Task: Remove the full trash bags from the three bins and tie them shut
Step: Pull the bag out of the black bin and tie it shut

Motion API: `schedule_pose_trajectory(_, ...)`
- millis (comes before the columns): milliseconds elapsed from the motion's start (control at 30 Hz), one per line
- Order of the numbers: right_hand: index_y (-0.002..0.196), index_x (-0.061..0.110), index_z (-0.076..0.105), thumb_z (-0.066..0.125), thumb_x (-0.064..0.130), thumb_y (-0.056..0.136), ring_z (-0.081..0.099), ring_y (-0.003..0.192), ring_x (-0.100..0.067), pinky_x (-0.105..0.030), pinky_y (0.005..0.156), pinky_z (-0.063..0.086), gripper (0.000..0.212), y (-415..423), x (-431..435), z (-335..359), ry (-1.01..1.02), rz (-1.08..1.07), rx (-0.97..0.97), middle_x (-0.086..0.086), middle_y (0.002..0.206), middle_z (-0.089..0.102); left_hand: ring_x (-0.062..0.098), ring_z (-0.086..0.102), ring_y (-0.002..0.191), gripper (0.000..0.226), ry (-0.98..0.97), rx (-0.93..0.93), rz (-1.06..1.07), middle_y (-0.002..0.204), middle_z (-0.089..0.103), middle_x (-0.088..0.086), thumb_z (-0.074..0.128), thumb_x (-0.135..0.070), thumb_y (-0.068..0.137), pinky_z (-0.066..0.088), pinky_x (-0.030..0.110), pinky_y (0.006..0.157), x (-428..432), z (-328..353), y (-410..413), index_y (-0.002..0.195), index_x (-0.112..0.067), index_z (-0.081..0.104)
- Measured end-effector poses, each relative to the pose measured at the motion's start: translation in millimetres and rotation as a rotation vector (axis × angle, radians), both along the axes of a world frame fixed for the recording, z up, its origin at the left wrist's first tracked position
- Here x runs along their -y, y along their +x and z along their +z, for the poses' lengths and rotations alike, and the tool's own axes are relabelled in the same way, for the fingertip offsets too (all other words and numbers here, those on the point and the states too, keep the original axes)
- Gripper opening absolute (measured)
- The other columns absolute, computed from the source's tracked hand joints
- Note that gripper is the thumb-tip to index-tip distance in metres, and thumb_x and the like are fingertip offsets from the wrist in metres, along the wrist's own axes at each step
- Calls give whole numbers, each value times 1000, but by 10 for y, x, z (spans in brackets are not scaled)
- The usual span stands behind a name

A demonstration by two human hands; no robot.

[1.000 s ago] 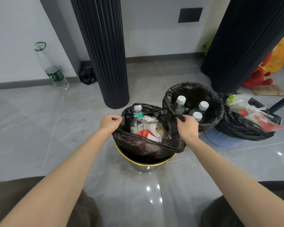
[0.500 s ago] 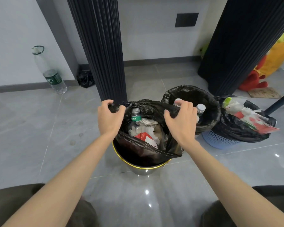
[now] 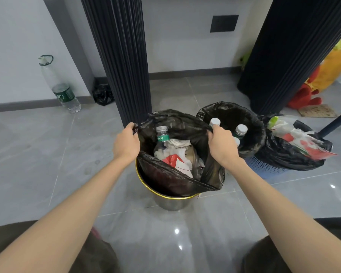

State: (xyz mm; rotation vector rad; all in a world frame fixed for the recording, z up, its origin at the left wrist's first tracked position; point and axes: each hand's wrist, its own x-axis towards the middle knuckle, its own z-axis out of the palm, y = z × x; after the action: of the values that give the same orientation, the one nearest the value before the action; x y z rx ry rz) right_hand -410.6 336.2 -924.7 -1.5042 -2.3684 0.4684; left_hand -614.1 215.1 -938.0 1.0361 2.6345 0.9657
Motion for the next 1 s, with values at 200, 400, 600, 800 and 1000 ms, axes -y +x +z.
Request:
schedule_pose_trajectory(200,100,3,55,37,22,98,55,94,-43,-41,76,40,27,-45,48,377,29,2,-209,-22,102,62,41,55,109,30,209,291,31,116,60,23,34,-20,101,46,44,85,-14,382,38,118,-3,53)
schedule_pose_trajectory(400,102,-1,58,36,16,99,56,94,-31,-31,73,36,28,-55,72,812,13,-14,-387,-15,100,62,19,57,85,16,471,505,33,98,61,11,38,-27,99,49,40,81,52,790,-68,100,-22,53)
schedule_pose_trajectory(600,95,1,60,36,12,98,51,81,-18,-24,66,31,26,-144,212,1215,4,23,-563,-5,89,60,18,54,84,18,559,598,8,78,57,-1,44,-31,97,48,38,80,156,1123,27,85,-27,57)
schedule_pose_trajectory(800,96,-3,57,36,12,97,49,79,-15,-26,58,29,26,32,339,1766,75,29,-709,-7,88,59,7,54,70,19,653,596,-76,79,57,-6,42,-33,98,43,22,55,171,1761,267,106,-21,56)
schedule_pose_trajectory(1000,92,-1,57,36,12,98,47,68,-9,-10,56,35,25,441,484,2257,146,40,-776,-2,79,56,7,57,71,21,688,650,-169,78,59,-7,41,-29,99,46,20,56,192,2244,713,108,-19,56)
